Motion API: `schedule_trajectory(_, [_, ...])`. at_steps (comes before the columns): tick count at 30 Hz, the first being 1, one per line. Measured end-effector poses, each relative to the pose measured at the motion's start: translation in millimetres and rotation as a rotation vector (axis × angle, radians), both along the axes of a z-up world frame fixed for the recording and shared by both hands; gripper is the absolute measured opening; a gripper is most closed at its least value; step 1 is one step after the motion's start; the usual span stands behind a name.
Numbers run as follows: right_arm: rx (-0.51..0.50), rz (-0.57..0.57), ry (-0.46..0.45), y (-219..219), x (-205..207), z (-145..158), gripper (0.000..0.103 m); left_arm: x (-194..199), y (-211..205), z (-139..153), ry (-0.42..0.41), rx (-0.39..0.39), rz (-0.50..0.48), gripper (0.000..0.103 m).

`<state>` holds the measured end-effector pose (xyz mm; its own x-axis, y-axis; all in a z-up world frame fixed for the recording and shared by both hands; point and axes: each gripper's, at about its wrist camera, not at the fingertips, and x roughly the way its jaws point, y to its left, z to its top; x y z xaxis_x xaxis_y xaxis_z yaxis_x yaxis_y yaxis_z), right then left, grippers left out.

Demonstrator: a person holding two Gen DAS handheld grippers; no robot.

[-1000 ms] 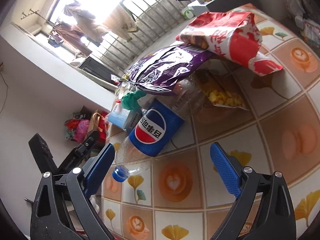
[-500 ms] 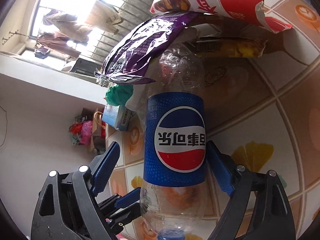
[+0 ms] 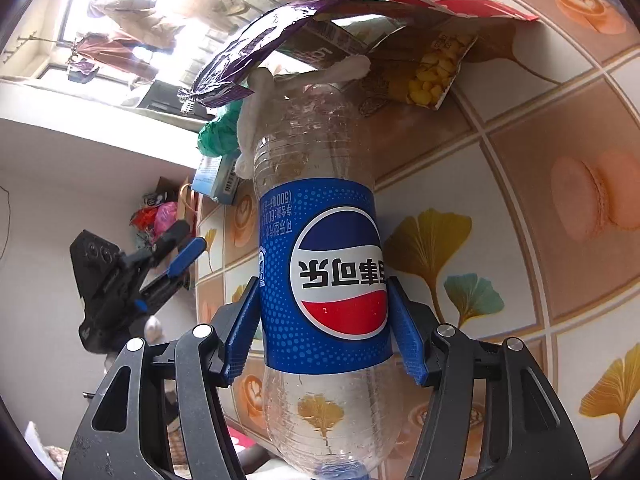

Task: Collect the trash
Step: 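Grasp the Pepsi bottle with the right tool while the left tool grasps the blue-white box, then lift the Pepsi bottle with the right tool while the left tool lifts the box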

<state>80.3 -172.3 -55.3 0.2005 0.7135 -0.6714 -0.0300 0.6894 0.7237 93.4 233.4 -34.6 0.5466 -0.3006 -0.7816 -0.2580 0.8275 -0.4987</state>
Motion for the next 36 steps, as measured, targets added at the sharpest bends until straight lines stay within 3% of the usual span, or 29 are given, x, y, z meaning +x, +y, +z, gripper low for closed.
schedule_trajectory(2, [-0.008,-0.002,-0.010,3,-1,0,0.058,20,20,-1,0.027,0.019,0.148,0.074])
schedule_trajectory(7, [-0.008,-0.005,-0.020,13,2,-1,0.058,60,43,-6,0.082,0.093,0.343,0.077])
schedule_trajectory(12, [0.001,-0.011,-0.019,10,-2,-5,0.058,86,46,-17,0.123,0.124,0.410,0.080])
schedule_trajectory(14, [0.004,-0.015,-0.020,6,-4,-5,0.058,88,42,-19,0.120,0.144,0.426,0.085])
schedule_trajectory(19, [0.017,-0.023,-0.018,-4,-5,-7,0.058,93,31,-17,0.106,0.216,0.461,0.086])
schedule_trajectory(25, [0.016,-0.031,-0.023,-14,-8,-9,0.058,102,16,-19,0.079,0.334,0.357,0.086])
schedule_trajectory(32, [0.001,-0.020,-0.021,-22,-8,-6,0.057,69,5,-19,0.044,0.379,0.102,0.084])
schedule_trajectory(36, [-0.032,0.014,-0.028,-26,-11,-4,0.056,34,-4,-24,0.036,0.353,-0.080,0.082])
